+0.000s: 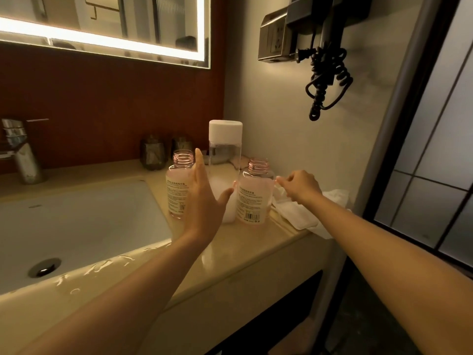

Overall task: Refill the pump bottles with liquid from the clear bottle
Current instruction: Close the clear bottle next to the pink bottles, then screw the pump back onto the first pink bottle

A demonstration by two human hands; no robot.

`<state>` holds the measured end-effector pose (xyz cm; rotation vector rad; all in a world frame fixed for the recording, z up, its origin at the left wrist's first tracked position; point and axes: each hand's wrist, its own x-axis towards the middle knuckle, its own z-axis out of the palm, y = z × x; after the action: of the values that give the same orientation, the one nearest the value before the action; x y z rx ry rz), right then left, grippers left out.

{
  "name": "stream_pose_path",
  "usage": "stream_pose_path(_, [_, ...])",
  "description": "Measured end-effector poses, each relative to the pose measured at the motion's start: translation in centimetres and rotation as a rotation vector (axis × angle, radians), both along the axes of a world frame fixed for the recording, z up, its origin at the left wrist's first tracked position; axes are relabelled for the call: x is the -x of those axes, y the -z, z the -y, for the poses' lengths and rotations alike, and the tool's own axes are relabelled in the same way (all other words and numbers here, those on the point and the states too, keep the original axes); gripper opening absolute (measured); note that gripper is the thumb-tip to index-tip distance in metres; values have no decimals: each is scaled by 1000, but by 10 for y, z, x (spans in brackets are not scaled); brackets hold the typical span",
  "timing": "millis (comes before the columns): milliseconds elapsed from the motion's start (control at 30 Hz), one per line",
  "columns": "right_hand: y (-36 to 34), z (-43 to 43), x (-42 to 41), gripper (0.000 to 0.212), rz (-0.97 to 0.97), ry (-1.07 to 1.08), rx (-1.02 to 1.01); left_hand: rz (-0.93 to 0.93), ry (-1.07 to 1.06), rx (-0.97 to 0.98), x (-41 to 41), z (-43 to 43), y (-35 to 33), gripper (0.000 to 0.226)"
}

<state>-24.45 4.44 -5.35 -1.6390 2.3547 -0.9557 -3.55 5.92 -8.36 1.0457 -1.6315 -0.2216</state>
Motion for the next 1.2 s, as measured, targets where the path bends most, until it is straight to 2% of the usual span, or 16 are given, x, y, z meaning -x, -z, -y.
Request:
stream_pose_path(133, [-1,14,0,41,-48,-34,-31,-11,-112,201,14,-15,3,79])
stream_pose_path(267, [0,26,-6,33,-173,-46,-189,-22,-181,229,27,-19,-1,70])
stream_pose_path(367, [-2,31,-8,30,-188,-68,-281,1,-137,258,31,-19,1,64])
stream_pose_path(500, [-11,29,-11,28,-108,-108,-356,42,21,215,32,-25,3,58])
stream_pose_path(667, [-12,26,-15,21,-66,-175,-417,180,69,56,36,-20,-6,60])
stream_pose_path(800, [-16,21,-11,20,41,-123,-285,222,58,-45,46,-20,-20,69])
stream_pose_path(967, [-37,8,3,40,269,-31,99,217,16,-98,53,-18,-26,74])
stream_pose_path(1100, [-60,-4,9,38,369,-57,340,256,-26,-107,53,-16,-22,72])
stream_pose_path(1200, [-76,-12,5,25,450,-89,423,294,-47,-113,55,-18,-24,71])
